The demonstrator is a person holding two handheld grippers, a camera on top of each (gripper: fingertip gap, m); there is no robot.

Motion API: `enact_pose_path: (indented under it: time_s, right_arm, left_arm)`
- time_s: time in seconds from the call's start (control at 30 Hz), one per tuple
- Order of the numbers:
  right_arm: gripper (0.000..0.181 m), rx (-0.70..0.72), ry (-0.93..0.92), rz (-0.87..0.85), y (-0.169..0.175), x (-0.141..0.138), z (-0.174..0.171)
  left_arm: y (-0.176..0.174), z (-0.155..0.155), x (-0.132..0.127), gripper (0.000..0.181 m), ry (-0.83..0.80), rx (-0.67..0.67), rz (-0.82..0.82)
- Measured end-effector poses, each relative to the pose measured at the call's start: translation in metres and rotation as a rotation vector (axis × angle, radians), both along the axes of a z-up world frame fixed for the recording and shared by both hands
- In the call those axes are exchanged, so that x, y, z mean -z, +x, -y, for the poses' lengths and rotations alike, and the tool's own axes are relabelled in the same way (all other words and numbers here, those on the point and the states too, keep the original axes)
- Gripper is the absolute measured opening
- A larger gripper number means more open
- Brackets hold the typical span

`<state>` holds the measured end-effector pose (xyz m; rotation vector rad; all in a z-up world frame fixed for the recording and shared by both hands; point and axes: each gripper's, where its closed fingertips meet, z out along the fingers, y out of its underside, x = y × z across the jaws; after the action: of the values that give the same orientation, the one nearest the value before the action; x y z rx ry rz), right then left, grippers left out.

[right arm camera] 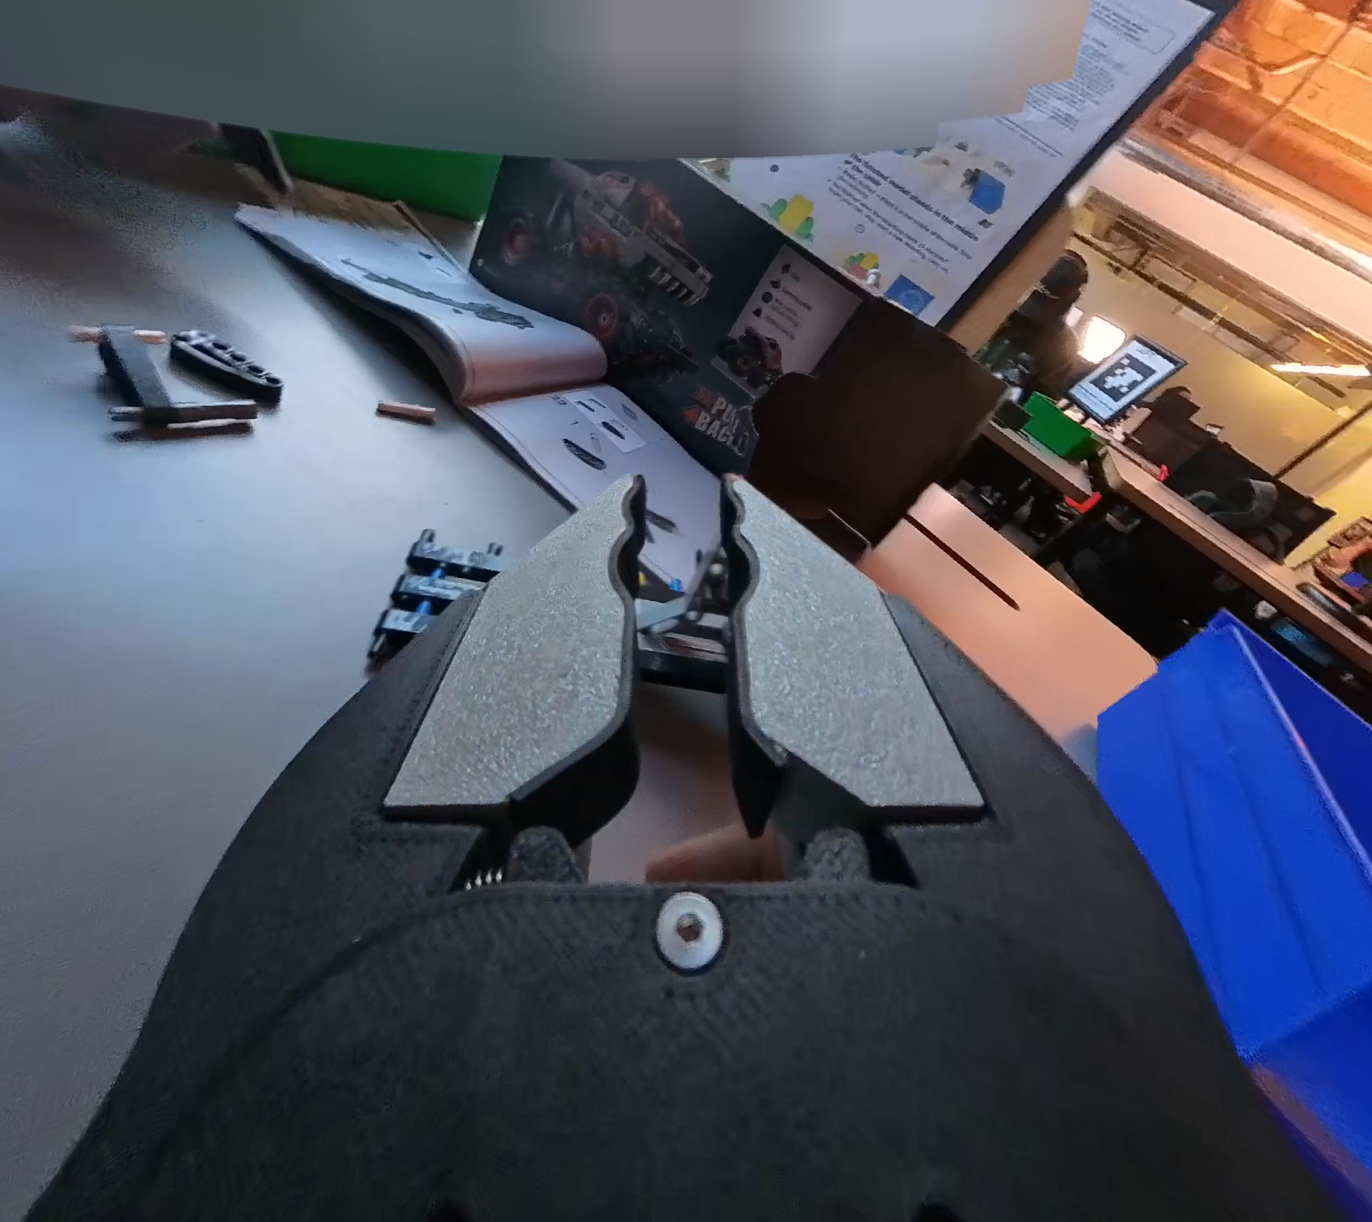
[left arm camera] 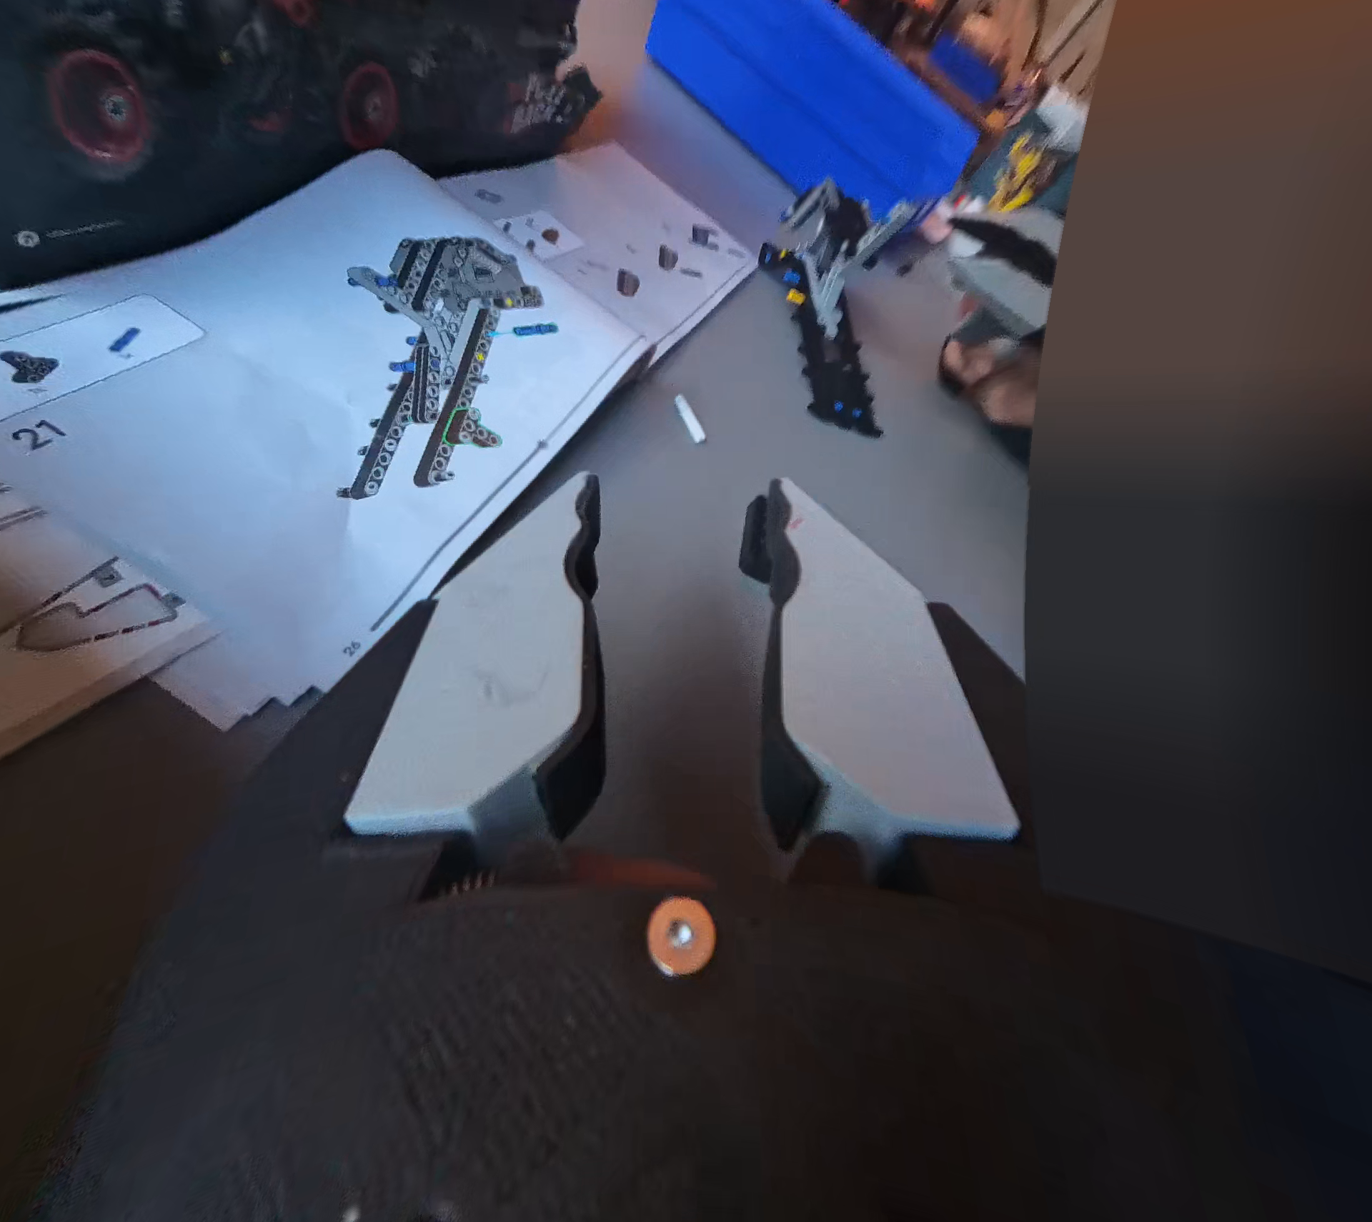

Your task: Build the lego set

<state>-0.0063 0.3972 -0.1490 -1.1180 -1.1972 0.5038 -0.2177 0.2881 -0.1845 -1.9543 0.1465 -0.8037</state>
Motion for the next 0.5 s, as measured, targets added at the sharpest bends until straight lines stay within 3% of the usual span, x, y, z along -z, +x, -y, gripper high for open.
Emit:
enact_pose_path:
  time_s: [0.23,0.5]
  right_arm:
    - [0.016,0.064,-0.025,-0.055,0.008,-0.007,-0.014]
    - [0.015,0.13,-0.005,-0.06,0.013,-0.009,-0.027]
  left_arm:
    - [-0.001,0.003,-0.002,0.04,0.019,0.0,-0.015]
    - [0.006,0.019,0.004,0.037,0.042,0.027,-0.165]
